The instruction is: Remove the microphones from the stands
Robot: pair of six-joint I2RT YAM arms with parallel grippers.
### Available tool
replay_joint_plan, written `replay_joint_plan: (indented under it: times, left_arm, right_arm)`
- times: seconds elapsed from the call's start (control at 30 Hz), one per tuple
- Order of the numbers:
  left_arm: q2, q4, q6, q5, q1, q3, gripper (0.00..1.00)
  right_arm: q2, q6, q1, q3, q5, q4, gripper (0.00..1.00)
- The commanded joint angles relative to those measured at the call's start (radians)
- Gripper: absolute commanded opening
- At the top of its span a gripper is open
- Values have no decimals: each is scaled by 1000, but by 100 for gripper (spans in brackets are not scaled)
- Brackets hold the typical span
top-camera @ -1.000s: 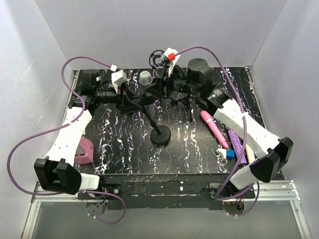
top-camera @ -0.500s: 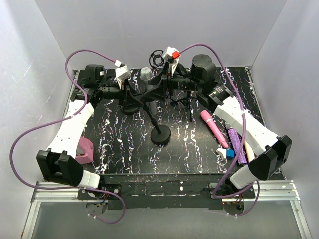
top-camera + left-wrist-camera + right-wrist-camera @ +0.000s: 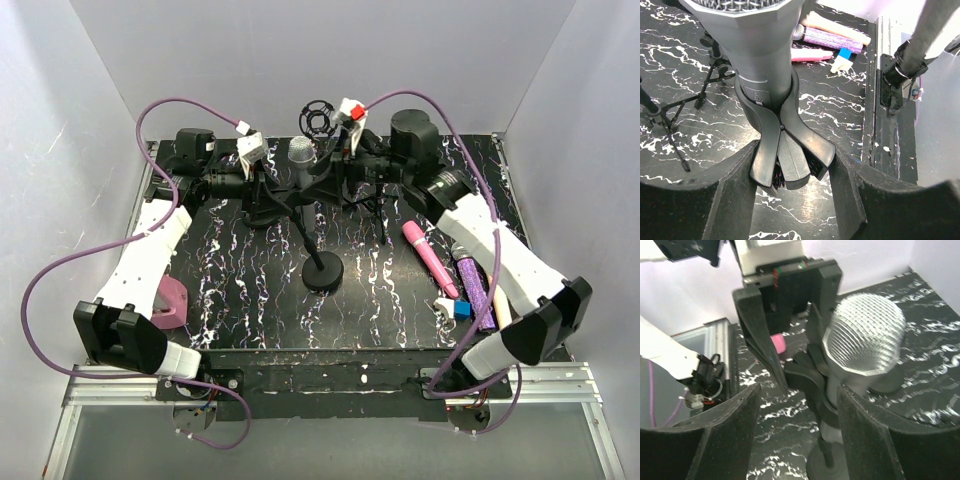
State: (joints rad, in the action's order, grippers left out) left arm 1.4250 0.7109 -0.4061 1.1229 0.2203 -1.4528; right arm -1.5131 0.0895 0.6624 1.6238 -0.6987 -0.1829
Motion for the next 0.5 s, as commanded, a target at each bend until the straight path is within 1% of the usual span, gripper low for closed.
replay_joint_plan:
  times: [0.0,0.07,0.17,0.3,0.47]
  left_arm:
    - [-28,36,-56,2,14,-43,0]
    - [-23,45,-71,2,24,-55,0]
    - [-5,91,-108,2,48,-86,0]
    - [15,139,-134,0,65,-118,0]
    - [18,189,-174,-8,74,-145,0]
  right_arm:
    - [119,-66,-32,-68,60,-23,71]
    - [119,-63,-33,-79,85,-4,73]
    - [68,-42,-34,-35,93,17,74]
    - [-10,-14,-34,34,26,75,82]
    - [-36,13,-34,33,-15,148,84]
